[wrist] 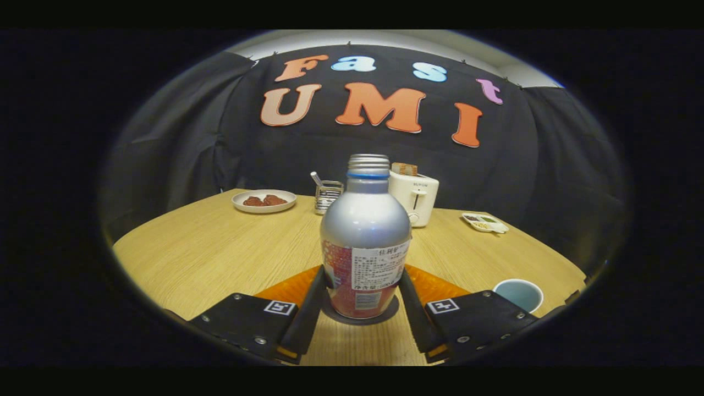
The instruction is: Take the bottle from table, then pour the juice into the cup, finally place the bottle on the coaster
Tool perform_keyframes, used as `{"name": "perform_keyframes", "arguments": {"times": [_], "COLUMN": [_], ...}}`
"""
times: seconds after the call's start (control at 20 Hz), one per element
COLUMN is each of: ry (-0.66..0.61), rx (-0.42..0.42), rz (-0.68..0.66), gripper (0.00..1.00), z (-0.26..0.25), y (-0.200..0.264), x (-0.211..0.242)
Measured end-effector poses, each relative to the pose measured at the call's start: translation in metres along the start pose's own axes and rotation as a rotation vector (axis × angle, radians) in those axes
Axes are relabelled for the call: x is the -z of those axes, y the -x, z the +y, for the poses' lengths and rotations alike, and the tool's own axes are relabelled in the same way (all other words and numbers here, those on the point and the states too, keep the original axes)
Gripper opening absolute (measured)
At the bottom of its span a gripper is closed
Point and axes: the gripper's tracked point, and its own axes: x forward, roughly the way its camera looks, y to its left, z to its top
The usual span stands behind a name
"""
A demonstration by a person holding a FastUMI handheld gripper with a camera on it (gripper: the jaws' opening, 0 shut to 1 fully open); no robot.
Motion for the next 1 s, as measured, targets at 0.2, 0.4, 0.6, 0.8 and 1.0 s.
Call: {"name": "perform_keyframes", "arguments": {"times": [0.2,0.4,0.6,0.8,1.0], "ry": [-0.046,-0.041,-0.005,-0.024,-0.071], "rx": [-0.025,-0.017,-0.024,-0.023,-0.063], "rz": [-0.010,-0.016,-0.053,-0.095,-0.150], "gripper": [0.75,0.79,0.93,0.98,0.98], "z": [0.003,-0.004,-0.005,-0.009,-0.011], "y": [-0.004,0.000,0.010,0.031,0.064], "x": [0.003,0.006,-0.003,-0.017,-0.036]}}
